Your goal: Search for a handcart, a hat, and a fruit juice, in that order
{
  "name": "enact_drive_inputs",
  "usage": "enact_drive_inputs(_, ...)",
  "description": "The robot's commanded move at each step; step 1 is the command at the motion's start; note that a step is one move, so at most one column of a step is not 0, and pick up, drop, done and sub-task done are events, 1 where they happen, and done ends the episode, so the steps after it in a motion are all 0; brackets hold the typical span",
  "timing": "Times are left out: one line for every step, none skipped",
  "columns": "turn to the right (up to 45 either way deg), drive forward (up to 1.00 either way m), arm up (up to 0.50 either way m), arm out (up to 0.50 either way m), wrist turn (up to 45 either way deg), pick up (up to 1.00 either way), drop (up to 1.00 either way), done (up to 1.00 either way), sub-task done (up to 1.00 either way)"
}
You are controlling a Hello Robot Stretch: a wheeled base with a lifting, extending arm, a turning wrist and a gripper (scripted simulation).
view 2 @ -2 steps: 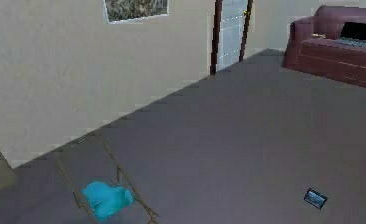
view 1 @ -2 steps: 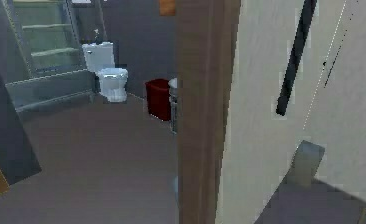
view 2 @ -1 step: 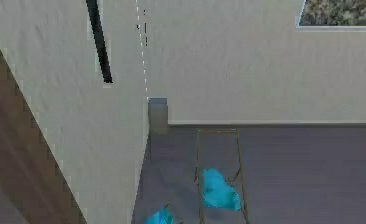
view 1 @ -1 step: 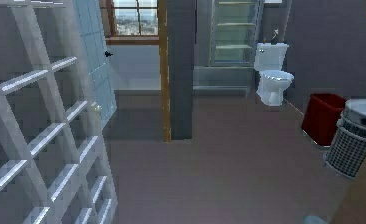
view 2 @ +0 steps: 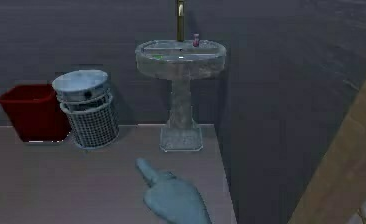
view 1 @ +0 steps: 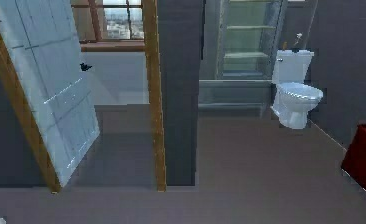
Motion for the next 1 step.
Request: enact_drive_inputs(0.0, 0.75, 0.00, 0.00, 0.0, 0.00, 0.00, 0.00, 0.00)
